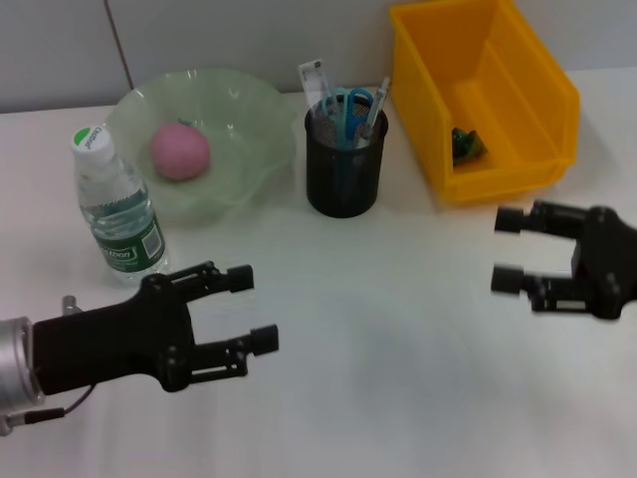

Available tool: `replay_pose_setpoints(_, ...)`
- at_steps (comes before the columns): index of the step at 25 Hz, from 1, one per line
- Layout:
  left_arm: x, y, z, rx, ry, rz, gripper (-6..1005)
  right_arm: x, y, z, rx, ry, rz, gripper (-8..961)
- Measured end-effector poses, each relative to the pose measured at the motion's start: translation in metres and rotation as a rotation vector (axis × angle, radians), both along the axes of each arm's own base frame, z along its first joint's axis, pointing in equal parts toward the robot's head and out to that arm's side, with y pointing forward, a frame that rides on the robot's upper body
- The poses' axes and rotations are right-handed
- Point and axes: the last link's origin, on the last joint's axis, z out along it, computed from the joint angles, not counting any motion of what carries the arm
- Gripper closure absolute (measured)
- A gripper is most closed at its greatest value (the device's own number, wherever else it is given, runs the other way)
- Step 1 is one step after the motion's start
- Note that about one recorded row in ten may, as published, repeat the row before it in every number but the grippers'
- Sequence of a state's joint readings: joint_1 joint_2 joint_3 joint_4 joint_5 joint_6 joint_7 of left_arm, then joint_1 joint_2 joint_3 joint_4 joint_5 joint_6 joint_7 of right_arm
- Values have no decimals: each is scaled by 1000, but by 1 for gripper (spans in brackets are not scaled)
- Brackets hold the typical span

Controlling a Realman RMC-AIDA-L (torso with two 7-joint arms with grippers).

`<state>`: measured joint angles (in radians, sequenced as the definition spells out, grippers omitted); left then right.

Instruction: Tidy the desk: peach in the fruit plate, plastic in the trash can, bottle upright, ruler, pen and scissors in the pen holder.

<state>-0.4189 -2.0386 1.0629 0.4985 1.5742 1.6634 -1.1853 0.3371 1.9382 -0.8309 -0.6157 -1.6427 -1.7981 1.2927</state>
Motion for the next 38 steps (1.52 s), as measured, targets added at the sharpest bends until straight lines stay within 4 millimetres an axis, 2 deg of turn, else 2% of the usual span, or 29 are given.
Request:
replay_pose_setpoints(10, 0, 6, -13, -54, 87, 15, 193, 13, -11, -31, -17, -160, 93, 156)
replay_pose_setpoints(17, 0, 5, -14, -63, 104, 3, 193, 11, -14, -46, -25, -170, 113, 157)
replay_pose_setpoints(30, -7, 3, -9, -70, 133, -2, 193, 7, -13, -52, -31, -163, 116, 157)
replay_pose_setpoints(38, -5, 4, -8, -77, 144, -20, 193, 5, -12, -53, -25, -158, 120, 157)
